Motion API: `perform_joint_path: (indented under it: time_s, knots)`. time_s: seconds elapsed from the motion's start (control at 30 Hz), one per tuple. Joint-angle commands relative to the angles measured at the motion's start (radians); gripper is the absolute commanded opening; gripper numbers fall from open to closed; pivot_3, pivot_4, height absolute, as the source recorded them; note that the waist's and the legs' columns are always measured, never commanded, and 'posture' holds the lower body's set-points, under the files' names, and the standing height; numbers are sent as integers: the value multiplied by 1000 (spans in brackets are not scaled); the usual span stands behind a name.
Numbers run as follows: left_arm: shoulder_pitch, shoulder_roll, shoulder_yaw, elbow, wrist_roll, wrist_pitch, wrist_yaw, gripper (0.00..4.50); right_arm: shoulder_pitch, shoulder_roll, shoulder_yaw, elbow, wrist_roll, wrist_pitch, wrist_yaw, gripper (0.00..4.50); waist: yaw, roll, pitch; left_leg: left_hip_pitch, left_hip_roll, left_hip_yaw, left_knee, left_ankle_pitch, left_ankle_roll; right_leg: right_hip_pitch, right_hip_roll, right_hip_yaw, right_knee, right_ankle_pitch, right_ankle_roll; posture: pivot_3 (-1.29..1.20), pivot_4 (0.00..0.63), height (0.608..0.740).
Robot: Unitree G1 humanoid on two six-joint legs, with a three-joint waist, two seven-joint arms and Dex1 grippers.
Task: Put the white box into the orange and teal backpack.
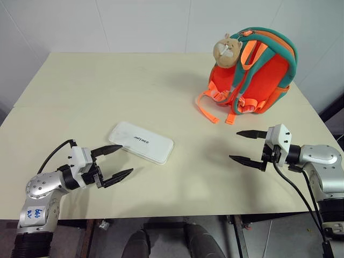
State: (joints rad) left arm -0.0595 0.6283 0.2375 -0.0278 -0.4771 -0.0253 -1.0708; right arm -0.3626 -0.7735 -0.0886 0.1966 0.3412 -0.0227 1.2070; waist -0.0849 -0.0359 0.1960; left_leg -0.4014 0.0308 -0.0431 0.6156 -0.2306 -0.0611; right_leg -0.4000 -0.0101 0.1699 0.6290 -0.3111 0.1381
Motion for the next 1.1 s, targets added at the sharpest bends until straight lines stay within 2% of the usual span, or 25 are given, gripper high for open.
perform_joint_path:
  time_s: [0.03, 0.23, 0.33, 0.4, 0.53, 0.73, 0.77, 0.83, 0.87, 0.97, 1.1]
  knots:
    - [9, 6, 9, -40, -17, 0, -3, 4470, 9, -7, -23, -42, 20, 14, -5, 4500, 0, 0, 0, 0, 0, 0, 0, 0, 0, 0, 0, 0, 0, 0, 0, 0, 150, 740]
    - [6, 11, 16, -51, -22, 12, 8, 4470, 0, 20, -11, -58, 36, 31, -2, 4500, 0, 0, 0, 0, 0, 0, 0, 0, 0, 0, 0, 0, 0, 0, 0, 0, 150, 740]
    - [-12, 38, 52, -30, -35, 16, 2, 3902, -5, 58, 28, -122, 40, 75, -19, 4500, -3, 0, 0, 0, 0, 0, 0, 0, 0, 0, 0, 0, 0, 0, 0, 0, 150, 740]
    - [-30, 61, 82, -5, -37, 16, 6, 3334, 1, 74, 56, -166, 23, 91, -31, 4500, -2, 0, 0, 1, 0, 0, 0, 0, 0, 0, 1, 0, 1, 0, 0, 0, 150, 740]
    - [-77, 108, 126, 80, -15, -4, 9, 2033, -12, 129, 112, -205, -40, 104, -118, 3229, -1, 0, 0, 1, 0, -1, 0, 0, 0, 0, 0, 0, 1, 0, 0, 0, 150, 740]
    - [-218, 159, 111, 326, 132, -109, 100, 154, -47, 213, 189, -212, -122, 134, -224, 1200, 1, 0, 0, 0, 0, -1, 0, 0, 0, 0, 0, -1, 1, 0, -1, 0, 150, 740]
    - [-260, 157, 94, 380, 172, -130, 135, 0, -55, 229, 206, -210, -132, 135, -230, 833, 2, 0, 0, 0, 0, -1, 0, 0, 0, -1, 0, -1, 1, 0, -1, 0, 150, 740]
    - [-344, 136, 69, 474, 214, -161, 181, 0, -74, 262, 231, -200, -163, 143, -269, 147, 3, 0, 0, 0, 0, -1, 0, 0, 0, -1, 0, -2, 1, 0, 0, 0, 150, 740]
    - [-390, 128, 50, 528, 260, -178, 238, 0, -85, 282, 239, -185, -188, 142, -303, 30, 4, 0, 0, -1, 0, -2, 1, 0, 0, -1, 0, -2, 1, 0, 0, 0, 150, 740]
    - [-511, 84, 8, 680, 347, -213, 383, 0, -114, 322, 281, -125, -260, 157, -368, 30, 5, -1, 0, -2, -1, -3, 2, 0, 0, -2, 0, -3, 4, 0, 0, 0, 150, 740]
    - [-576, 39, -39, 777, 386, -244, 419, 0, -139, 353, 321, -78, -298, 180, -387, 30, 2, -1, 0, -2, -1, -3, 3, 0, 0, -3, 0, -3, 6, 0, 1, 0, 150, 740]
